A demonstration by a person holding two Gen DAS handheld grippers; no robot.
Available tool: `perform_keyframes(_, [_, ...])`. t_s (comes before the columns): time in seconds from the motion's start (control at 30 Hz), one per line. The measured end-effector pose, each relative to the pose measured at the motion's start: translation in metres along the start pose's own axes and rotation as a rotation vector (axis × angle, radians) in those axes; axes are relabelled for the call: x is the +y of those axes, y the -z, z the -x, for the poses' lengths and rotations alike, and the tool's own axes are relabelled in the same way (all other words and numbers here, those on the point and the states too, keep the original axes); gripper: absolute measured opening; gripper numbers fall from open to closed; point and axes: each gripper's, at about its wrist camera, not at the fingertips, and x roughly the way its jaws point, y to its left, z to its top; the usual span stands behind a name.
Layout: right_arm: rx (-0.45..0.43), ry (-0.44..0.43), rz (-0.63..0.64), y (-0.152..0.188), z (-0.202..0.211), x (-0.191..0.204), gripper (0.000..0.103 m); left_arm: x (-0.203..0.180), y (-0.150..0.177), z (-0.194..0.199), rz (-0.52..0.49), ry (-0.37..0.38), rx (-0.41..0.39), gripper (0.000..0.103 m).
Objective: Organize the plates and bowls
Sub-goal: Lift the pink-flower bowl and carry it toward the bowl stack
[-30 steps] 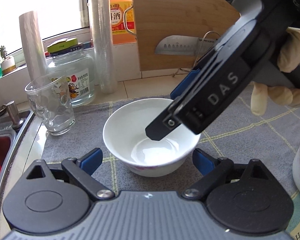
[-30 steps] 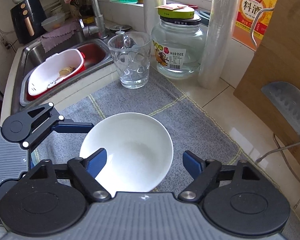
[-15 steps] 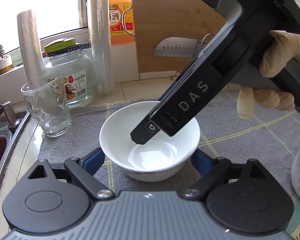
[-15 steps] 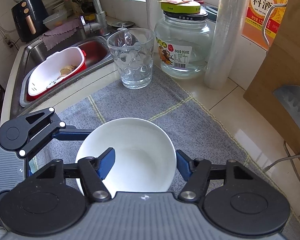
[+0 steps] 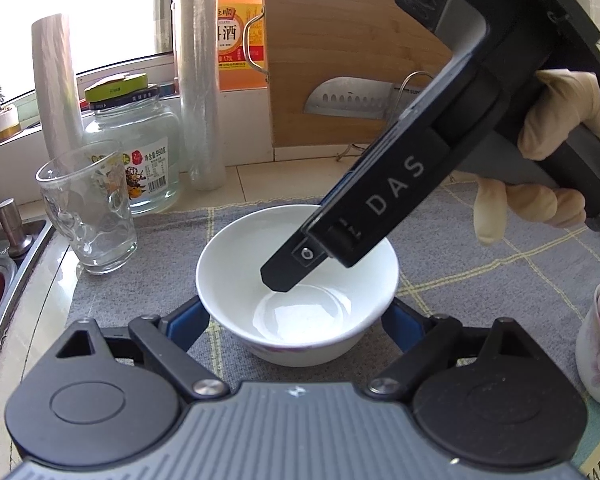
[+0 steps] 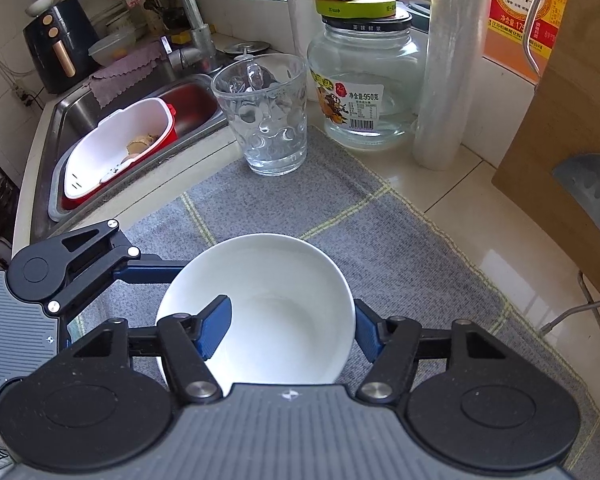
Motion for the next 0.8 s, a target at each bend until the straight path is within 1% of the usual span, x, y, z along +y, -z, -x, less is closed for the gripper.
perform_keyframes(0.2, [-0.003,-0.009,-0.018,0.002,0.003,-0.001,0.070,-0.006,-0.001,0.002,-0.026,-0.017,0.008,0.092])
perform_keyframes(0.43, [-0.005,-0.035,-0.062,0.009,0.013,-0.001,0.070,-0.012,-0.002,0.011,-0.054,-0.006,0.013,0.092])
perform_keyframes(0.6, [-0.018,-0.047,-0.097,0.015,0.027,0.001,0.070,-0.019,-0.005,0.020,-0.073,0.005,0.019,0.092])
perform_keyframes(0.8, [-0.036,-0.054,-0.138,0.025,0.051,0.003,0.070,-0.033,-0.013,0.037,-0.102,0.017,0.008,0.092])
